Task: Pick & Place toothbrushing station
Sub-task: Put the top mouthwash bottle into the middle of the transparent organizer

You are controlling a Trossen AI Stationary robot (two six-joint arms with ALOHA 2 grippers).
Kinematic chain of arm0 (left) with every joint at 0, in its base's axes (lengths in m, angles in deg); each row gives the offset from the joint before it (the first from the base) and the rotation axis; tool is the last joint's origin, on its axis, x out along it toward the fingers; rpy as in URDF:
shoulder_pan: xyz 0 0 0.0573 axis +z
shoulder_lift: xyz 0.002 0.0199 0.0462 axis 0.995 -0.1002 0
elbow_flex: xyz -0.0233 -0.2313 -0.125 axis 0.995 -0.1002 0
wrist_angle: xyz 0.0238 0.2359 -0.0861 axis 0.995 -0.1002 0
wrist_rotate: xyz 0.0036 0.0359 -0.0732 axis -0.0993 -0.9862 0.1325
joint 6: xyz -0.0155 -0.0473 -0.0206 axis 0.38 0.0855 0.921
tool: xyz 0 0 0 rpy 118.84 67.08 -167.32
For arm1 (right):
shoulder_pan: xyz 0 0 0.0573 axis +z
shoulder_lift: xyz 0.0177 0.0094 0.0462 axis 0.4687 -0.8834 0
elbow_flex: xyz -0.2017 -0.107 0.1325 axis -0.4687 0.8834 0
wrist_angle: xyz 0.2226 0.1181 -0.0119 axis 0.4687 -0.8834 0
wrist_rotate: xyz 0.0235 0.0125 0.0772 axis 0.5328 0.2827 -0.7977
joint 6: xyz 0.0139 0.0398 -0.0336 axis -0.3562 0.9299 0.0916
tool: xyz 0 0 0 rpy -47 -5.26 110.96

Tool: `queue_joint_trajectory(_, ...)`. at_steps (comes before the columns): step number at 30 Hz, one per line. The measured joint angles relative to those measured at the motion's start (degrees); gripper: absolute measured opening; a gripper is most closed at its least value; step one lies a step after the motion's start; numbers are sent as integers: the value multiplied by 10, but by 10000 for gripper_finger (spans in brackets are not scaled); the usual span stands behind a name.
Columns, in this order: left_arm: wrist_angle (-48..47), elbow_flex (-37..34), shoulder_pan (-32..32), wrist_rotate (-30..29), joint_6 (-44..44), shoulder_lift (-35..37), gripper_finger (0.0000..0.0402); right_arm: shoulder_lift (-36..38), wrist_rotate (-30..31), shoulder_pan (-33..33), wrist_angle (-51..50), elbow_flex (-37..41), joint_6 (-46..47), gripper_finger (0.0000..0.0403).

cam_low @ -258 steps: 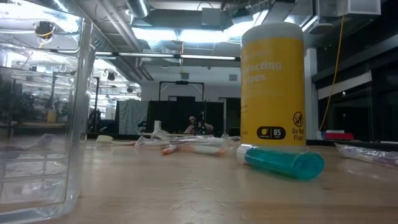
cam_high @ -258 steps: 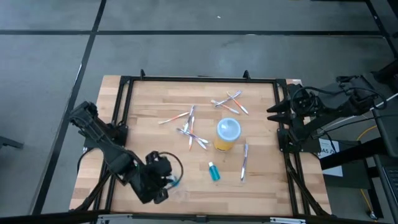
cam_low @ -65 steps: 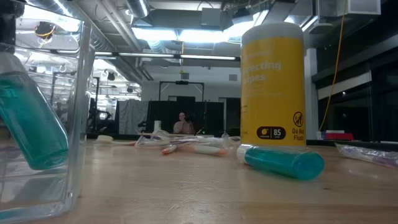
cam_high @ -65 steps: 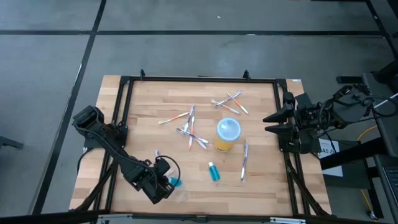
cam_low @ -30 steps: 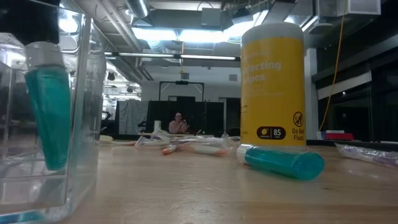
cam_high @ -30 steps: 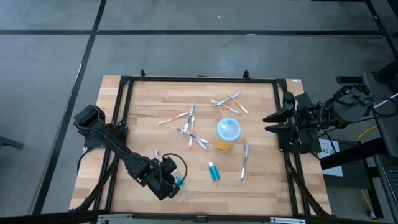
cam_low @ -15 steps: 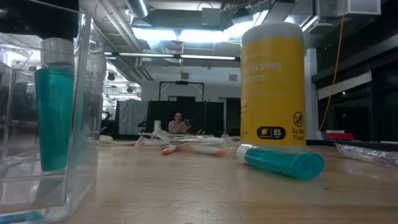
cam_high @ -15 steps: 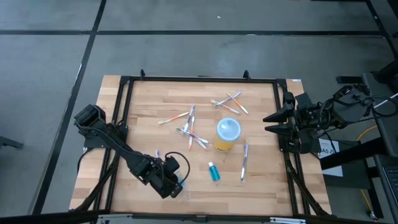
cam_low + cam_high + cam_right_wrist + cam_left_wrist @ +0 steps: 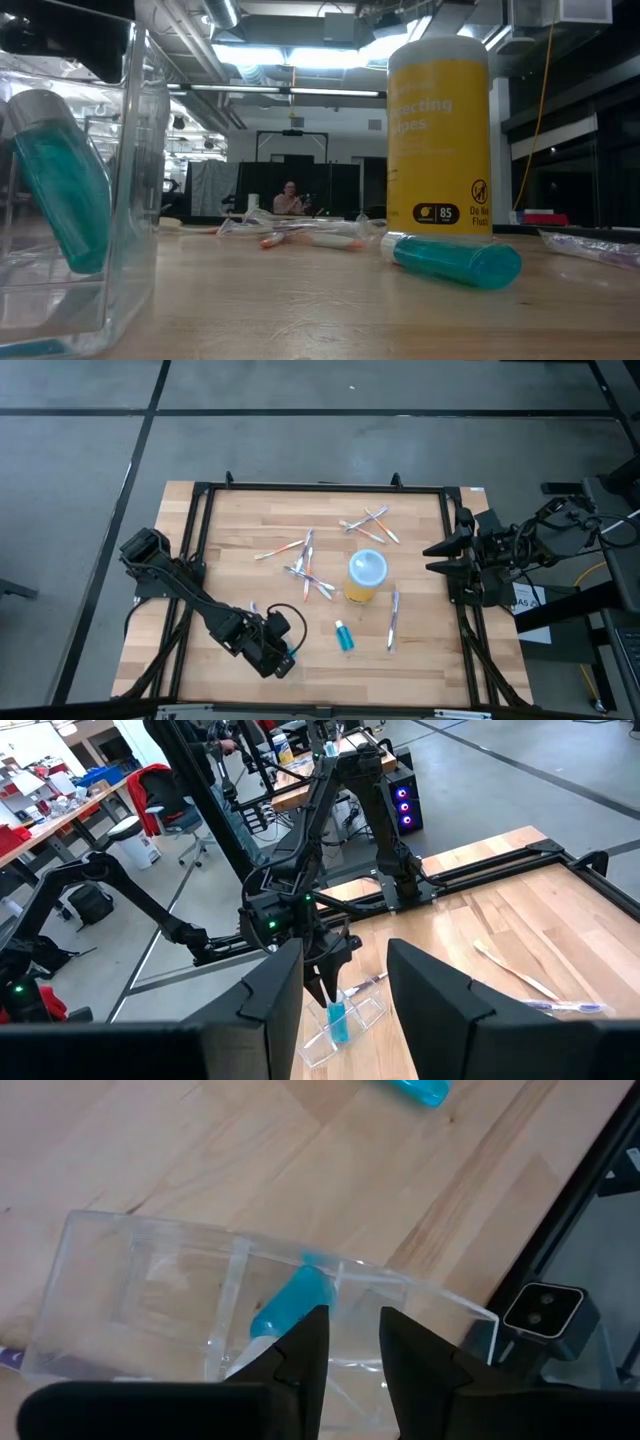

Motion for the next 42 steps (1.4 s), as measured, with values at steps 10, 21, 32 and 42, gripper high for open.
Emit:
queue_joint_trajectory(10, -49, 0, 0, 66, -77, 2, 108, 0, -2, 0, 0, 0, -13, 151)
queue_joint_trajectory(21, -125, 23, 3, 30, -294, 29, 178, -3, -8, 0, 1, 0, -12, 151)
queue_joint_trajectory(32, -123, 31, -13, 52, -463, 30, 184, -3, -6, 0, 1, 0, -12, 151)
queue_joint_trajectory(42, -116, 30, -8, 58, -539, 25, 173, -3, -4, 0, 1, 0, -12, 151)
